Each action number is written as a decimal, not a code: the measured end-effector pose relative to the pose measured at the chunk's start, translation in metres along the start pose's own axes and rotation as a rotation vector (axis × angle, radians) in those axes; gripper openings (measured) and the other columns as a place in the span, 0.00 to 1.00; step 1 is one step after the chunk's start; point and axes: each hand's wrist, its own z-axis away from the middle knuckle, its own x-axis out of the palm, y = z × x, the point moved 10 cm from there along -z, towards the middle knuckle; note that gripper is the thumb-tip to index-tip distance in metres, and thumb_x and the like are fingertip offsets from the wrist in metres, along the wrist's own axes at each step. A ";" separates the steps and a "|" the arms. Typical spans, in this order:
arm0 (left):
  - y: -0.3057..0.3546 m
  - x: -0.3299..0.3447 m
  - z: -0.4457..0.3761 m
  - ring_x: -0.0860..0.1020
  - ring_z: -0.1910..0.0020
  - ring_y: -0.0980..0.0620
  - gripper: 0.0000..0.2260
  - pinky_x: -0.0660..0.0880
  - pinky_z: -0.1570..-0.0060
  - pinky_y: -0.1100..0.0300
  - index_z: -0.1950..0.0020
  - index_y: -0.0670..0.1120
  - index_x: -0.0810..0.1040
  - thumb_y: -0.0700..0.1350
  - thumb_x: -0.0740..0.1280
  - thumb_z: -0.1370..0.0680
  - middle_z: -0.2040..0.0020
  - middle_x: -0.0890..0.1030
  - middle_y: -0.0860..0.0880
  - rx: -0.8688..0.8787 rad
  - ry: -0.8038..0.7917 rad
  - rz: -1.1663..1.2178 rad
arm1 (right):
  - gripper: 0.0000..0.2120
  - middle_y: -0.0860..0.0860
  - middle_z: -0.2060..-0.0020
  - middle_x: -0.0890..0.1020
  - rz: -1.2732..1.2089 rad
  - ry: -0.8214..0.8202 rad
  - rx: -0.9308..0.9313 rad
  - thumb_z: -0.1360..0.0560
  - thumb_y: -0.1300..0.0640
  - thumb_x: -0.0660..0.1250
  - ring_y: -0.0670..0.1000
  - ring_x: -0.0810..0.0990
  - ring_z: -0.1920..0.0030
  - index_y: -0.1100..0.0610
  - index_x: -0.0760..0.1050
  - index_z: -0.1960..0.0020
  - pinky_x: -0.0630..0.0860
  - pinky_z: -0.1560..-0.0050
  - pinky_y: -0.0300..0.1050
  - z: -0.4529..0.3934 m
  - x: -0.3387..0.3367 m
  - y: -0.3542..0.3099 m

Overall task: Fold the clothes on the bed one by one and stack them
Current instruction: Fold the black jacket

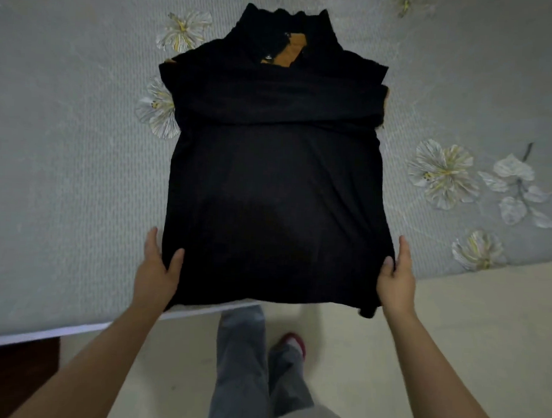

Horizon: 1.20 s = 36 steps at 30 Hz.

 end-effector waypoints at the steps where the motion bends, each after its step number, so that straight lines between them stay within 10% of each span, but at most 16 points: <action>1: 0.000 -0.003 0.004 0.72 0.40 0.35 0.29 0.68 0.43 0.48 0.25 0.45 0.48 0.45 0.60 0.21 0.35 0.71 0.34 0.004 -0.012 -0.030 | 0.26 0.61 0.33 0.68 0.017 -0.023 -0.037 0.21 0.60 0.56 0.61 0.69 0.34 0.56 0.52 0.26 0.65 0.39 0.45 -0.002 -0.009 0.001; 11: -0.016 0.014 0.061 0.77 0.49 0.35 0.28 0.71 0.49 0.48 0.25 0.48 0.50 0.45 0.60 0.21 0.44 0.77 0.35 0.060 -0.005 -0.115 | 0.34 0.63 0.64 0.77 0.104 -0.084 -0.015 0.27 0.57 0.68 0.60 0.77 0.58 0.52 0.55 0.26 0.67 0.59 0.43 0.027 -0.024 0.045; 15: 0.018 -0.007 0.040 0.78 0.57 0.36 0.27 0.70 0.59 0.52 0.25 0.48 0.52 0.44 0.59 0.21 0.56 0.78 0.37 0.121 0.091 -0.064 | 0.33 0.58 0.34 0.71 -0.268 -0.021 0.022 0.25 0.57 0.66 0.56 0.71 0.36 0.51 0.53 0.26 0.69 0.36 0.49 0.004 -0.035 0.023; 20: 0.095 -0.041 -0.009 0.76 0.58 0.37 0.26 0.66 0.60 0.56 0.25 0.45 0.53 0.43 0.60 0.21 0.59 0.76 0.39 0.239 0.203 -0.023 | 0.30 0.57 0.64 0.72 -0.151 0.108 -0.156 0.24 0.55 0.64 0.55 0.71 0.63 0.52 0.55 0.26 0.69 0.56 0.44 -0.046 -0.055 -0.072; 24: 0.152 -0.065 -0.069 0.74 0.44 0.38 0.26 0.68 0.47 0.55 0.25 0.45 0.52 0.42 0.60 0.21 0.38 0.74 0.36 0.291 0.267 0.114 | 0.29 0.62 0.39 0.73 -0.196 0.148 -0.213 0.23 0.55 0.63 0.57 0.72 0.38 0.53 0.55 0.26 0.65 0.40 0.35 -0.099 -0.055 -0.149; 27: 0.192 -0.077 -0.133 0.66 0.34 0.51 0.26 0.61 0.42 0.70 0.25 0.44 0.53 0.41 0.59 0.20 0.31 0.66 0.47 0.237 0.249 0.363 | 0.29 0.59 0.37 0.71 -0.355 0.161 -0.130 0.23 0.55 0.63 0.55 0.72 0.36 0.53 0.54 0.26 0.68 0.35 0.48 -0.158 -0.040 -0.192; 32: 0.203 -0.049 -0.241 0.63 0.30 0.47 0.21 0.64 0.36 0.56 0.27 0.38 0.56 0.46 0.51 0.18 0.27 0.61 0.43 -0.202 0.045 1.033 | 0.26 0.55 0.27 0.59 -0.845 0.077 0.165 0.19 0.54 0.51 0.54 0.74 0.37 0.53 0.45 0.25 0.75 0.44 0.46 -0.259 0.015 -0.210; 36: 0.221 -0.054 -0.286 0.65 0.35 0.66 0.23 0.47 0.30 0.67 0.25 0.40 0.46 0.42 0.50 0.18 0.25 0.55 0.41 0.076 0.145 0.728 | 0.27 0.59 0.28 0.58 -0.624 0.143 0.154 0.18 0.55 0.50 0.55 0.64 0.31 0.57 0.41 0.25 0.62 0.35 0.34 -0.270 0.025 -0.210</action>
